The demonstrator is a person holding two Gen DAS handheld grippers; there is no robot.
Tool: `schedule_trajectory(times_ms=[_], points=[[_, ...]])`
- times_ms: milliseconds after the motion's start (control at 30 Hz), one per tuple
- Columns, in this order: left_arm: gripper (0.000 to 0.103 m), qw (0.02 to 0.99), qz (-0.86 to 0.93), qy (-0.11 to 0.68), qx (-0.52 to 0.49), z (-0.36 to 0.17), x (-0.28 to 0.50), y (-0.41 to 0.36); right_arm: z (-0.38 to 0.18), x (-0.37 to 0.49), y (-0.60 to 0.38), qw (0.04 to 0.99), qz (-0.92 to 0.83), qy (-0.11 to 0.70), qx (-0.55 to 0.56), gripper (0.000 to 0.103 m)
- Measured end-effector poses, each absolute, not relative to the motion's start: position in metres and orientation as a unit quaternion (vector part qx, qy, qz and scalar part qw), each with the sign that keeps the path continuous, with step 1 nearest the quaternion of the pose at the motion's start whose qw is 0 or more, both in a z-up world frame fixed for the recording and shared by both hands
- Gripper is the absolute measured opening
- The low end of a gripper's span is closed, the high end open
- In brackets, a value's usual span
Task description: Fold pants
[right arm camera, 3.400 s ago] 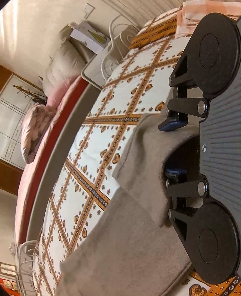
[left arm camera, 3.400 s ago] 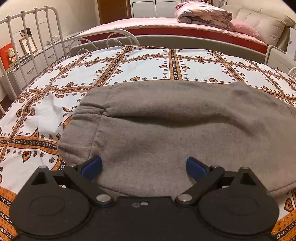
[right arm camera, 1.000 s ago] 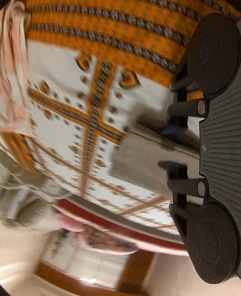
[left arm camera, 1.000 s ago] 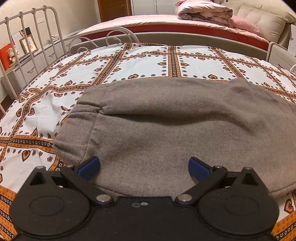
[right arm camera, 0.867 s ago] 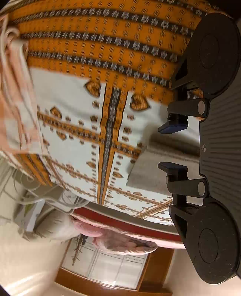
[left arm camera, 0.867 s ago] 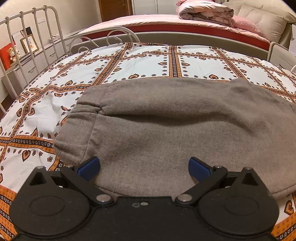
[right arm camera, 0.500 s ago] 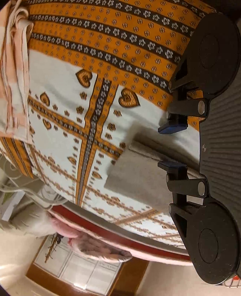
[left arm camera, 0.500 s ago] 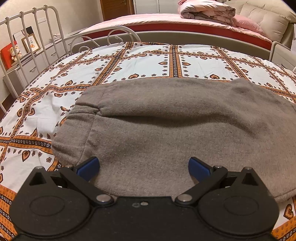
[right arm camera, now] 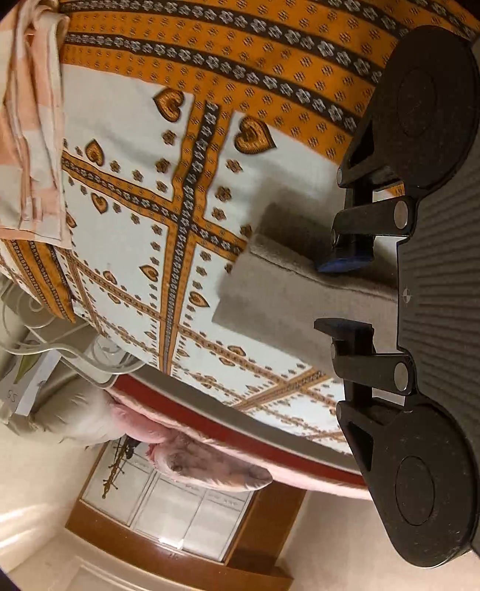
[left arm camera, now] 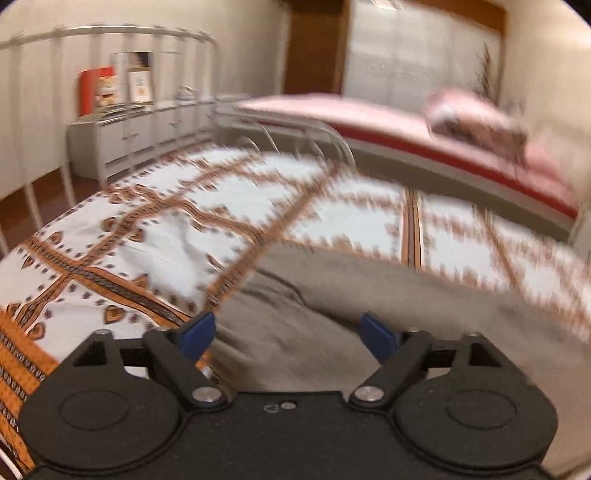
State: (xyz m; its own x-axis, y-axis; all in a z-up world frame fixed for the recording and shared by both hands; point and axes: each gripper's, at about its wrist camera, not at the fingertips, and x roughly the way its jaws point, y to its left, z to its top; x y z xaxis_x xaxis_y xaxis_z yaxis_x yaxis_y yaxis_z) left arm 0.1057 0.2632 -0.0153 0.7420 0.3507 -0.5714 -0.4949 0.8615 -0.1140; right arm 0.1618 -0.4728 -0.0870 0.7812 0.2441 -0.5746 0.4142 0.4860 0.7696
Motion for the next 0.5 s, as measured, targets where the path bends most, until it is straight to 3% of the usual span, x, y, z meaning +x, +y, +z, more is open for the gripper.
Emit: schedule_trajectory(times_ms=[67, 233, 500], points=[[0.08, 0.915, 0.235, 0.276, -0.178, -0.016, 0.095, 0.279, -0.085, 0.164, -0.469, 0.798, -0.053, 0.324, 0.505, 0.028], [0.052, 0.877, 0.215, 0.28, -0.327, -0.034, 0.074, 0.317, -0.078, 0.177, -0.45, 0.799, -0.039, 0.332, 0.499, 0.028], [0.038, 0.861, 0.182, 0.279, -0.384, -0.049, 0.085, 0.331, -0.075, 0.182, -0.433, 0.801, -0.031, 0.337, 0.494, 0.029]])
